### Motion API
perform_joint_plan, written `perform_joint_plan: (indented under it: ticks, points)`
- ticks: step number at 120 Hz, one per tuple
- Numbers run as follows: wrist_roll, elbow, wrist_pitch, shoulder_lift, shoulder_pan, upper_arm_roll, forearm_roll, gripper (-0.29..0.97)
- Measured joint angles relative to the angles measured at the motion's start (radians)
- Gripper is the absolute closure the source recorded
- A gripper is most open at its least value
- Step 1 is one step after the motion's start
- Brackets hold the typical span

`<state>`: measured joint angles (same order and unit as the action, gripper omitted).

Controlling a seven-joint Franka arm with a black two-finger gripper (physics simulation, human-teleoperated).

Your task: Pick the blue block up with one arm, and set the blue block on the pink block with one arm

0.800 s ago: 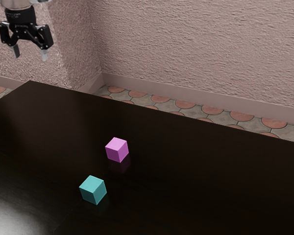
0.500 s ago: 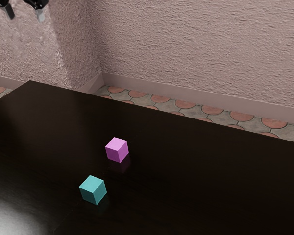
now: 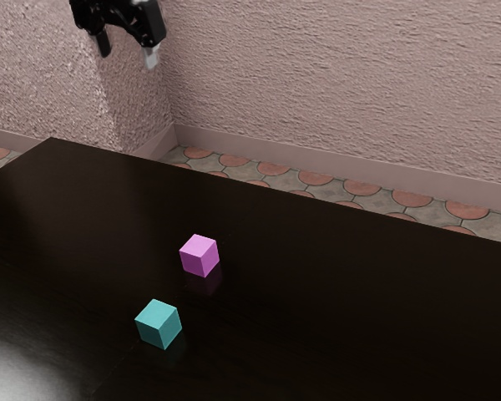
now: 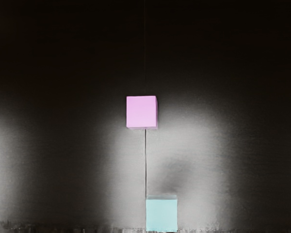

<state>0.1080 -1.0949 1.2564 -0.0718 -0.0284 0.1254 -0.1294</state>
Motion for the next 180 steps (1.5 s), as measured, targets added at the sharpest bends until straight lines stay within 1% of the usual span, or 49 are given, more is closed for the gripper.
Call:
perform_joint_plan:
  ticks: [7,12,22,27,37,42,53,71,82,94,98,104,111,117,122,128,138,144,162,180]
  points:
    - [0.001,-0.113,0.03,0.035,0.04,0.013,0.002,0.0]
    - [0.002,-0.204,0.053,0.072,0.079,0.041,0.003,0.0]
    - [0.016,-0.326,0.089,0.123,0.133,0.085,0.004,0.0]
    - [0.027,-0.425,0.132,0.148,0.119,0.094,0.005,0.0]
    - [0.045,-0.631,0.256,0.183,0.03,0.099,0.008,0.0]
    - [0.054,-0.725,0.325,0.193,0.008,0.101,0.01,0.0]
    - [0.073,-0.919,0.485,0.202,0.009,0.1,0.022,0.0]
    - [0.099,-1.108,0.703,0.197,0.015,0.1,0.039,0.0]
    - [0.09,-1.185,0.807,0.213,0.014,0.098,0.066,0.0]
    - [0.031,-1.265,0.909,0.253,0.014,0.089,0.088,0.0]
    - [0.008,-1.275,0.933,0.257,0.014,0.079,0.092,0.0]
    - [-0.026,-1.285,0.964,0.251,0.014,0.039,0.094,0.0]
    - [-0.064,-1.302,0.994,0.237,0.016,-0.019,0.08,0.0]
    - [-0.094,-1.33,1.023,0.232,0.021,-0.047,0.07,0.0]
    - [-0.117,-1.358,1.048,0.23,0.02,-0.056,0.062,0.0]
    - [-0.146,-1.393,1.08,0.229,0.018,-0.061,0.037,0.0]
    - [-0.201,-1.414,1.126,0.226,0.017,-0.062,0.011,0.01]
    - [-0.229,-1.419,1.149,0.225,0.016,-0.062,0.031,0.01]
    - [-0.259,-1.427,1.197,0.197,0.016,-0.064,0.156,0.01]
    - [-0.278,-1.429,1.22,0.161,0.016,-0.066,0.202,0.0]
